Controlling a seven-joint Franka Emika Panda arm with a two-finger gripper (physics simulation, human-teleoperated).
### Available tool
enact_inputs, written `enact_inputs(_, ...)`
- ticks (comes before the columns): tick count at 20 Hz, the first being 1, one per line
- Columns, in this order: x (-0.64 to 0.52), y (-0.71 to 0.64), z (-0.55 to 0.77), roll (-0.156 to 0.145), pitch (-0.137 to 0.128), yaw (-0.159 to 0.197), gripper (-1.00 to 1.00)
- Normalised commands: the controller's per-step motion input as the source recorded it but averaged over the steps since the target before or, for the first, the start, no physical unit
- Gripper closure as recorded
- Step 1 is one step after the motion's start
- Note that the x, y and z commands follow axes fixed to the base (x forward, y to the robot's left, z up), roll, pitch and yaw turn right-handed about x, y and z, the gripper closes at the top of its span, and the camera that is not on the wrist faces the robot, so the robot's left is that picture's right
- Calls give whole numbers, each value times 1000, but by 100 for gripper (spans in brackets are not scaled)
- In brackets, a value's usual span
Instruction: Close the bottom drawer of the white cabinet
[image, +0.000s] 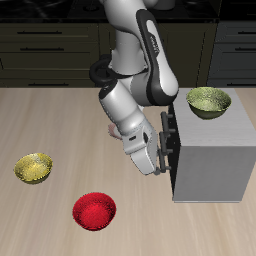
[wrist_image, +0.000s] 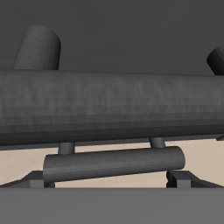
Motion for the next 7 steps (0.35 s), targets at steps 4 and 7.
enact_inputs(4, 105, 327, -128, 35, -28, -6, -100)
enact_inputs(7, 5, 331, -142, 63, 32, 36, -100)
